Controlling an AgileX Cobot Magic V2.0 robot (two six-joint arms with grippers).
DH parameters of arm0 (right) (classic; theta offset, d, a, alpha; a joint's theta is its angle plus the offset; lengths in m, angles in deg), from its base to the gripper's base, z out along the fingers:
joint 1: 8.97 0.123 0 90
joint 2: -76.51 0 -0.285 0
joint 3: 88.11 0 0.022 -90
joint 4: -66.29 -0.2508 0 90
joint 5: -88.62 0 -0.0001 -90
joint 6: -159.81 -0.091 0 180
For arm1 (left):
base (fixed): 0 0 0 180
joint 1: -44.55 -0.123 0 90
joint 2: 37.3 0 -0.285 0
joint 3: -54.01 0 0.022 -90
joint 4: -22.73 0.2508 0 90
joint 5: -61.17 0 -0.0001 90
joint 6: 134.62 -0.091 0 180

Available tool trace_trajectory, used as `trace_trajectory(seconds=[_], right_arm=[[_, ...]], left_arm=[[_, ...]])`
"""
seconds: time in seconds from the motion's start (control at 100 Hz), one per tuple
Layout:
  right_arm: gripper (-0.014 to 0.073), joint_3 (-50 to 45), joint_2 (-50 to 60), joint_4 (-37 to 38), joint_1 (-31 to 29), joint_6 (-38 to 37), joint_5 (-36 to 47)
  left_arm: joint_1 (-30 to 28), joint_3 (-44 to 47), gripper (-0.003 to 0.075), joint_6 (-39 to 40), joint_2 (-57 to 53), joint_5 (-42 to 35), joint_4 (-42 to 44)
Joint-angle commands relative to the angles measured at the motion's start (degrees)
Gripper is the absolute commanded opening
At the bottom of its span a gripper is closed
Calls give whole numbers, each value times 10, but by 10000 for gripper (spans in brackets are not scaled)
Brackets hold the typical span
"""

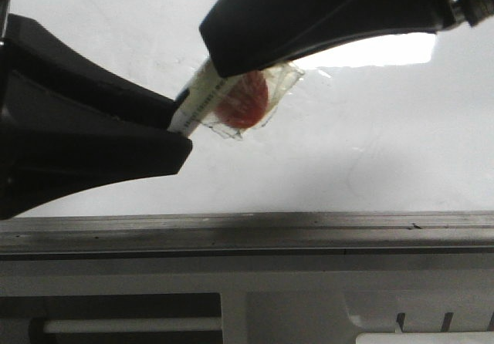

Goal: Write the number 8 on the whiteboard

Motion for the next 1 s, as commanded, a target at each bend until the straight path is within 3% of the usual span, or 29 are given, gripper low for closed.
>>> trace_trajectory(seconds=[0.0,0.05,0.21,0.42,0.63,0.78,0.99], right_arm=[[-5,21,4,-7,2,3,33],[-73,21,4,-7,2,3,26],[-65,21,4,-2,2,2,23],[-64,23,4,-20,1,2,33],[-63,27,4,-46,-14,-4,35],[-63,33,4,-65,-38,-4,33],[-58,85,-7,-66,-94,-4,18]], left_arm=[[5,-18,-17,4,-5,-44,-13],[5,-18,-4,4,-5,-44,-13],[5,-18,102,5,-5,-44,-13],[5,-18,174,5,-34,-23,-18],[4,-18,284,5,-162,128,-90],[4,-18,284,5,-277,234,-90],[4,-18,284,5,-384,324,-121]])
